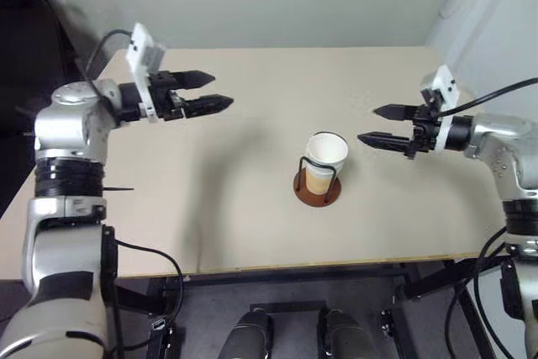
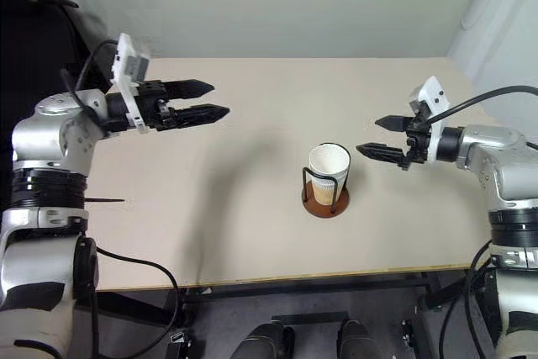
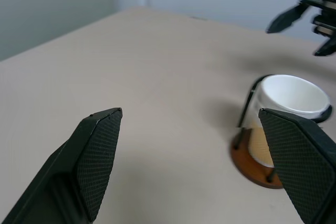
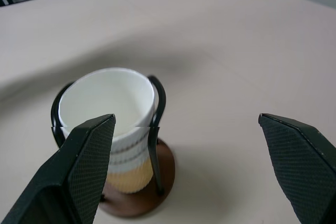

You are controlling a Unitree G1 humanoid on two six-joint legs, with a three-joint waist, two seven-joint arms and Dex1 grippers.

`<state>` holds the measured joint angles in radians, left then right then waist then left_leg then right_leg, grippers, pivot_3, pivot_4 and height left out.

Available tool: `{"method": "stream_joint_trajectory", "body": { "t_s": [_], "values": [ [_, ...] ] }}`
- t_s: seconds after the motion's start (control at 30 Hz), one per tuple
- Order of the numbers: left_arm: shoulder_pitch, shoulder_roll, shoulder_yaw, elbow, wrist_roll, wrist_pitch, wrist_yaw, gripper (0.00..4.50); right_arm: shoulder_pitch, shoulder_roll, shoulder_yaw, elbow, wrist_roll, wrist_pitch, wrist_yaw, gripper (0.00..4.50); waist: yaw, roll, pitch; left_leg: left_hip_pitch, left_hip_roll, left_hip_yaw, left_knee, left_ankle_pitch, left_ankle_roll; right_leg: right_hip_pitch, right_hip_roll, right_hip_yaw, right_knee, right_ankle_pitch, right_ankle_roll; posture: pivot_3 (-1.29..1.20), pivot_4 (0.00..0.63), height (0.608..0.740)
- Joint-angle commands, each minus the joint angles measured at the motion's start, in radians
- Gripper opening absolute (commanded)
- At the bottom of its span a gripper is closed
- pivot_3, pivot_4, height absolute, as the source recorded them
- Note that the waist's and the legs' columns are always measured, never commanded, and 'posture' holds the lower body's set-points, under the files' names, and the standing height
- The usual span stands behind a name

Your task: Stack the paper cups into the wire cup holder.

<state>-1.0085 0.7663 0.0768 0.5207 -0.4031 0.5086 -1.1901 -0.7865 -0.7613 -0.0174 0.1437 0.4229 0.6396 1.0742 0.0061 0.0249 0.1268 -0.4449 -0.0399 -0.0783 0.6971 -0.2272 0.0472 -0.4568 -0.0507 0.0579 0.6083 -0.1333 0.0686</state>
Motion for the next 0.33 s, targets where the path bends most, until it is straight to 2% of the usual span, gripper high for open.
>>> {"method": "stream_joint_trajectory", "body": {
  "t_s": [0.03,0.33],
  "values": [
    [0.012,0.05,0.073,0.038,0.022,-0.061,0.057,4.46,-0.049,0.049,0.002,0.014,-0.042,-0.055,-0.07,4.47,-0.005,0.0,0.0,0.001,0.0,0.0,0.0,0.0,0.0,0.0,0.001,0.001,0.0,0.001,-0.001,0.0,0.15,0.74],
    [0.133,0.093,0.158,-0.014,0.009,-0.063,0.145,4.46,-0.009,0.12,-0.019,-0.006,-0.074,-0.103,-0.152,4.47,-0.004,0.0,0.0,0.0,0.0,-0.003,-0.007,0.002,-0.006,-0.003,0.002,0.0,0.0,0.001,-0.005,0.0,0.15,0.74]
  ]
}}
